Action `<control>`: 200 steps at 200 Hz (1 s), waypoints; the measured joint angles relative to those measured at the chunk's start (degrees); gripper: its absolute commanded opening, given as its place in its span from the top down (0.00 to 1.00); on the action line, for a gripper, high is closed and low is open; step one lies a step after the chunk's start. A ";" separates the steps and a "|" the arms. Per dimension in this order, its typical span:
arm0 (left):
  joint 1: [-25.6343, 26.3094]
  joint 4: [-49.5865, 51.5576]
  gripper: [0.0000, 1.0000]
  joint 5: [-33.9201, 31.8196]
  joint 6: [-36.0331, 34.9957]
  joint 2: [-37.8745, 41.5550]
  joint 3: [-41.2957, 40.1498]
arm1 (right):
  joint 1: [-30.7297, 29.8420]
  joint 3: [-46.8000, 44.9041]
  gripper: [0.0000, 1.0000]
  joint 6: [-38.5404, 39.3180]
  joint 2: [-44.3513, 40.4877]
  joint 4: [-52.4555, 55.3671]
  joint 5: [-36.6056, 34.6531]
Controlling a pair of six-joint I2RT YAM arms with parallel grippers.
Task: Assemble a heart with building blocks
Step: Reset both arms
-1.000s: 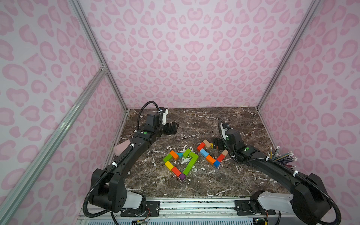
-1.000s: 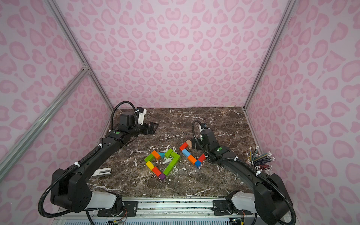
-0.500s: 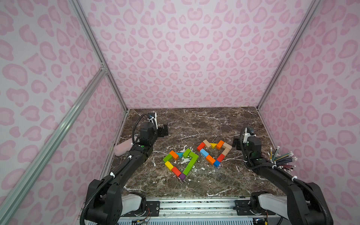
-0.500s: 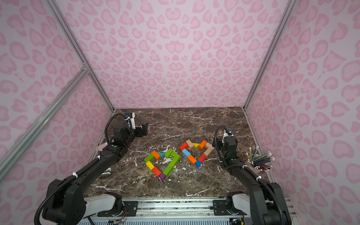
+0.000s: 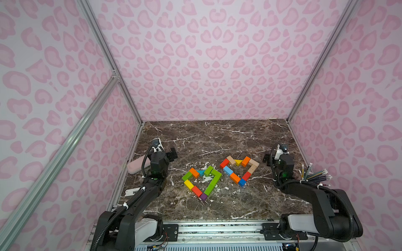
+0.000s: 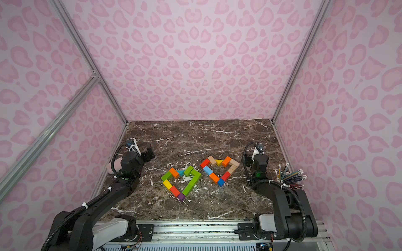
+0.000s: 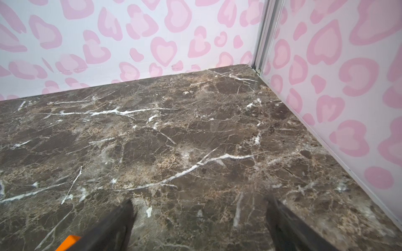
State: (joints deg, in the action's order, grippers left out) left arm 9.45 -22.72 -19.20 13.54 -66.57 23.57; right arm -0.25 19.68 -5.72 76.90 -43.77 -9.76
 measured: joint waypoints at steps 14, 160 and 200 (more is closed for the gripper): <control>0.02 -2.08 0.03 0.13 -0.35 0.15 -0.74 | 0.02 -2.27 0.02 0.37 0.59 -3.43 0.28; -0.02 -22.91 0.03 -4.68 -7.34 -4.74 -11.06 | -0.28 -6.71 0.02 2.78 10.82 -24.70 3.85; -0.02 -30.25 0.03 -4.66 -8.61 -5.53 -12.74 | -0.26 -6.71 0.02 2.78 10.86 -24.96 3.87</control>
State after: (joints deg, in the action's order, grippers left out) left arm 9.43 -52.97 -23.86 4.93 -72.10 10.83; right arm -0.51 12.97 -2.94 87.77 -68.73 -5.89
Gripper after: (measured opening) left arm 0.973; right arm 0.985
